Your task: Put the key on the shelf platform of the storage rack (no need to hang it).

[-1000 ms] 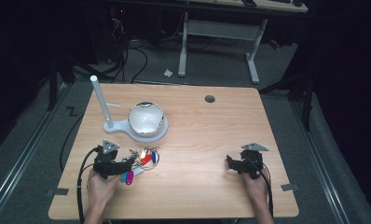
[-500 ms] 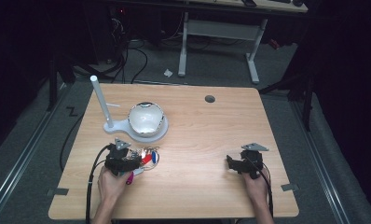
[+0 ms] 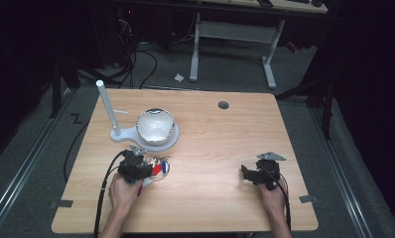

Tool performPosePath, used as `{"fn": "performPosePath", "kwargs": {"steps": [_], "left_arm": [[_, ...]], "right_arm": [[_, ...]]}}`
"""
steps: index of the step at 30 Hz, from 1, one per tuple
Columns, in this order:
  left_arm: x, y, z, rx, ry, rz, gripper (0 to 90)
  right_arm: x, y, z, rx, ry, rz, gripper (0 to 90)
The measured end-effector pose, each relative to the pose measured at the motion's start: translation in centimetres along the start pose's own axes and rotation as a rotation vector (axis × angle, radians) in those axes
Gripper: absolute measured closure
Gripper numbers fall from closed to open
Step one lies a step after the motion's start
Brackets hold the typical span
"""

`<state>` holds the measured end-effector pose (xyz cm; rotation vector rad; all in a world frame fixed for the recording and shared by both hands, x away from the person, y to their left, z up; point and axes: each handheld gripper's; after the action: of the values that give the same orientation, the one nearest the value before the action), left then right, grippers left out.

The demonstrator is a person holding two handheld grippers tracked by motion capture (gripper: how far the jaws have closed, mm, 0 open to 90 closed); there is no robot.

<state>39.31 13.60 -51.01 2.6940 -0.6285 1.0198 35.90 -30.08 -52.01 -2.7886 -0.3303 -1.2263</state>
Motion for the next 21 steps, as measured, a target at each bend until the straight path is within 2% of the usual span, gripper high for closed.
{"fn": "performPosePath", "kwargs": {"steps": [4, 5, 6, 20, 21], "left_arm": [[0.01, 0.03, 0.03, -0.025, 0.006, -0.009, 58.7], [-0.01, 0.03, 0.05, -0.038, 0.013, -0.009, 66.2], [0.00, 0.05, 0.05, -0.040, 0.012, -0.006, 68.4], [-0.11, -0.18, -0.22, -0.045, 0.027, -0.008, 69.9], [-0.11, -0.24, -0.52, -0.045, 0.057, -0.009, 77.7]], "right_arm": [[0.00, 0.00, 0.00, 0.000, 0.000, 0.000, 15.4], [0.00, 0.00, 0.00, 0.000, 0.000, -0.001, 15.4], [0.00, 0.01, 0.00, 0.000, 0.000, -0.001, 15.4], [0.00, 0.00, 0.00, 0.000, 0.000, 0.000, 15.4], [0.00, 0.00, 0.00, 0.000, 0.000, 0.000, 15.4]]}}
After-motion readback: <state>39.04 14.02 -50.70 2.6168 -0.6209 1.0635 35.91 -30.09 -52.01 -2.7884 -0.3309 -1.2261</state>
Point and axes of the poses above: each handheld gripper's, and its own axes: z roughly forward along the jaws, x roughly out of its top, y roughly to its right, and after that the axes turned 5 degrees about y, right-handed
